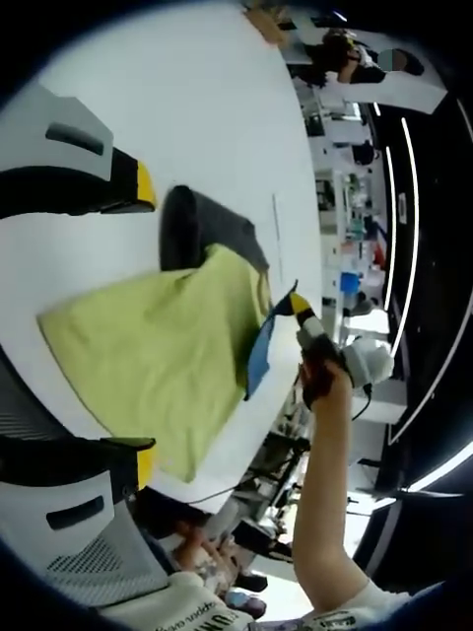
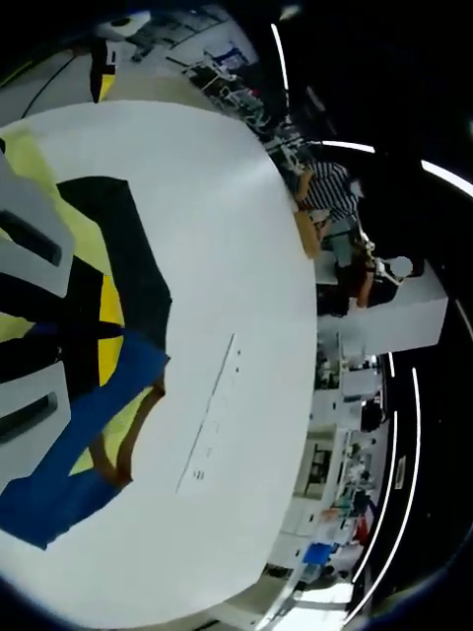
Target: Fold the garment on the visible template until the final outline fits inside the template.
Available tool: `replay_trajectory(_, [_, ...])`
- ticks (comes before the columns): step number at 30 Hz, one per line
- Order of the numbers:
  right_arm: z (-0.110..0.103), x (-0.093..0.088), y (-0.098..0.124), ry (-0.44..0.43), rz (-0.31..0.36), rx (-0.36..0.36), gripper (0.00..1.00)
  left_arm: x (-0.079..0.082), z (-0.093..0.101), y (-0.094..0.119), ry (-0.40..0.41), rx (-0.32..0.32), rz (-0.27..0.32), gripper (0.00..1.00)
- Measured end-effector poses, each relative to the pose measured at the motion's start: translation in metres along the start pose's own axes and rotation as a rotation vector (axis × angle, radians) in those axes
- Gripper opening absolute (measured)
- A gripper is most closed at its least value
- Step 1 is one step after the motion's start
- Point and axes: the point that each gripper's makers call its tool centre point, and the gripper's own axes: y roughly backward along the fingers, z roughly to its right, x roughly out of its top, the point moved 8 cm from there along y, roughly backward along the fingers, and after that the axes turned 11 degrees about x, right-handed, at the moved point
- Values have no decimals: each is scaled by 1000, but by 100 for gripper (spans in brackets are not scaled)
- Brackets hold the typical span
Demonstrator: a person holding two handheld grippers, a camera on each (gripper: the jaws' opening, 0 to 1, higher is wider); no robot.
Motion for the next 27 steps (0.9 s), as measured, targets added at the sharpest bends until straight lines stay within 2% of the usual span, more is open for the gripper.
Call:
replay_trajectory(15, [-27, 14, -21, 47, -13, 69, 0, -2, -4, 1, 10, 11, -10, 90])
replay_trajectory(22, [-49, 12, -29, 120, -35, 104, 0, -1, -3, 0, 9, 10, -11, 90])
replay_trajectory(27, [-58, 5, -42, 129, -60, 119, 0, -1, -4, 0, 10, 6, -12, 90])
